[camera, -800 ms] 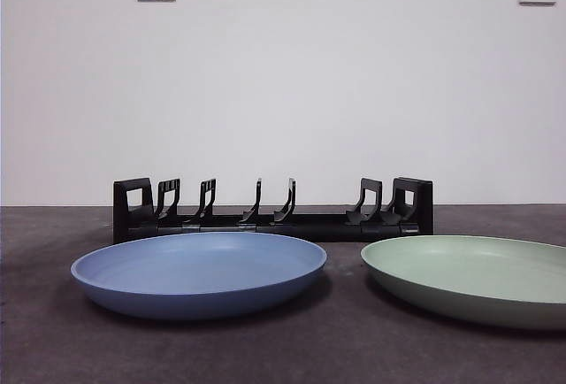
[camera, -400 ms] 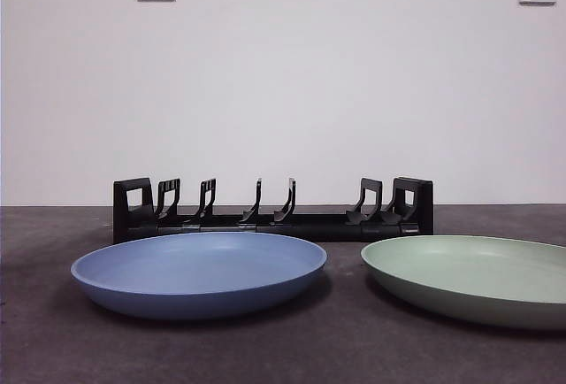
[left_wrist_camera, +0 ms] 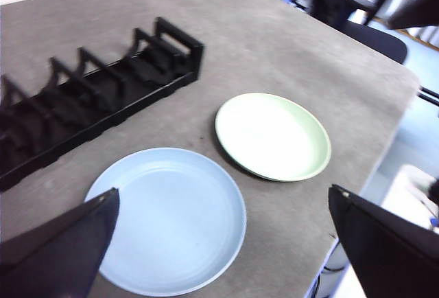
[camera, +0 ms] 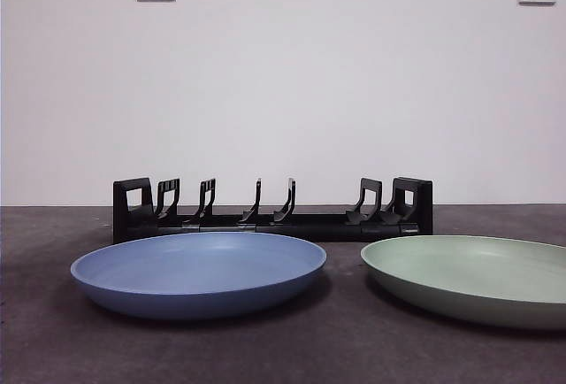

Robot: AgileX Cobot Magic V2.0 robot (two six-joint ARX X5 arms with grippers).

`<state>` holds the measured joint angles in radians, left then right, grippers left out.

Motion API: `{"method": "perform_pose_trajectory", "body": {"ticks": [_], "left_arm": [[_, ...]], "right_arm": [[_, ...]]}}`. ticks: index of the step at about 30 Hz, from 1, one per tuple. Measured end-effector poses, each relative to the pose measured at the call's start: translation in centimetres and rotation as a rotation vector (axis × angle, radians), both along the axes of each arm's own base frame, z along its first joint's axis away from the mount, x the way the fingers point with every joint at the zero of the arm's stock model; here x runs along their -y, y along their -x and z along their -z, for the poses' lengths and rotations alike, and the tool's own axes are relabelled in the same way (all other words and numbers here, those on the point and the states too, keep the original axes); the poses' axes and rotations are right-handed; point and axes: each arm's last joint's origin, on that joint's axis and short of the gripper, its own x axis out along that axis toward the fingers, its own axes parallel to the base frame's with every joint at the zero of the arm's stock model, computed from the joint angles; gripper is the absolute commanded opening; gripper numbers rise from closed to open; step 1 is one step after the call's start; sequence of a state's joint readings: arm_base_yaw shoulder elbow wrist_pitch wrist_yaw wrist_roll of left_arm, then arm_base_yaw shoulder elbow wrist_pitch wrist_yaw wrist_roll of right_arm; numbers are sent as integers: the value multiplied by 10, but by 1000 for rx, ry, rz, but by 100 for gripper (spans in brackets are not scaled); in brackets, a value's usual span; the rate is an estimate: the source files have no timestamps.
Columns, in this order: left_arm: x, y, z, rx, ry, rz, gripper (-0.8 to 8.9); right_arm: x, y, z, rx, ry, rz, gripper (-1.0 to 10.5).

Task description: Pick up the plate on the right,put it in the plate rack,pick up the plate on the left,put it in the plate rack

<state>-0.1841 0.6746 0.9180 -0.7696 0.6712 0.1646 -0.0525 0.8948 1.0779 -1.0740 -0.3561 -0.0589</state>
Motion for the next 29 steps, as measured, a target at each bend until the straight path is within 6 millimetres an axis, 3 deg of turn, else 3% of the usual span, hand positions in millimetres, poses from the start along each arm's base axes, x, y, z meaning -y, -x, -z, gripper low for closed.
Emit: {"method": "perform_pose_trajectory", "body": {"ticks": [6,15,18,26,29], "left_arm": [[5,1,-2,52,-11,61,605],[8,1,-4,78,-13,83,605],[8,1,-4,78,-13,83,605],[8,-2,-2,66,-16,83,605],[9,-5,-1,55,-18,83,605]], "right_arm": [[3,-46,30,-203,3,9,594],[4,-108,97,-495,15,9,572],[2,-120,116,-554,21,-2,491],[-4,-140,149,-620,50,-18,487],[-4,-143,157,-646,61,-19,391]]}}
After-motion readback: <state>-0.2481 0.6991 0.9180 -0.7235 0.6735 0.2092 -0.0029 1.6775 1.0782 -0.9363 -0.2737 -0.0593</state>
